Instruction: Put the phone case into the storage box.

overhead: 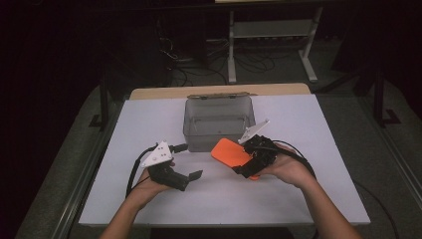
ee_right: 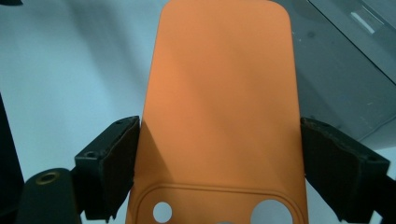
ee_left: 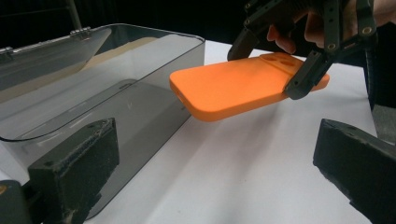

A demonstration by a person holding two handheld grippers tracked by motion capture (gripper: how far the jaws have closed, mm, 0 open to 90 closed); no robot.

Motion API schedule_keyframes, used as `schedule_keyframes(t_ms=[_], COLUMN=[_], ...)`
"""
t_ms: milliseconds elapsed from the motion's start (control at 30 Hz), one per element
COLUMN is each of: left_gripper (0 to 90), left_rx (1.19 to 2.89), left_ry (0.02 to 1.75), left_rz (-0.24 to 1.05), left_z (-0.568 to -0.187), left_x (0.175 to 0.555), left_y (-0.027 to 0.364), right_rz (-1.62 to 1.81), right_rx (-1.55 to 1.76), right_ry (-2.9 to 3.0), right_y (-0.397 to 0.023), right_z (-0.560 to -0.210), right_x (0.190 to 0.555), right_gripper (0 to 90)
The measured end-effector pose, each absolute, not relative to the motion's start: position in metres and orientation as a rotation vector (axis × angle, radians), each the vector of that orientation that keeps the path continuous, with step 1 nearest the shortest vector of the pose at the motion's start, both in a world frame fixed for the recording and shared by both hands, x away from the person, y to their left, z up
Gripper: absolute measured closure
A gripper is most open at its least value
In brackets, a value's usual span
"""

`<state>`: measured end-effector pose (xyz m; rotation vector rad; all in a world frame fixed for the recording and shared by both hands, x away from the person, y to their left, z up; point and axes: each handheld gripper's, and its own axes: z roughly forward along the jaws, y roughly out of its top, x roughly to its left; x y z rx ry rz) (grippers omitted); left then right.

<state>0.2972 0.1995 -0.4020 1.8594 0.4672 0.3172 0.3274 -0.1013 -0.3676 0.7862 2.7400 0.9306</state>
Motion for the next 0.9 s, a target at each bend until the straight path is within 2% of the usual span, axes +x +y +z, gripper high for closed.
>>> schedule_keyframes(t_ms=[900], left_gripper=[0.0], left_rx=[1.924], left_ry=[0.411], left_rz=[0.453], left_z=[-0.4080], left_x=[0.2967], left_y=[0.1970], right_rz=[0.922], right_rx=[0.777], right_ry=[2.744], right_y=[-0.0995], right_z=[-0.3692], right_x=[0.3275], right_gripper=[14.7])
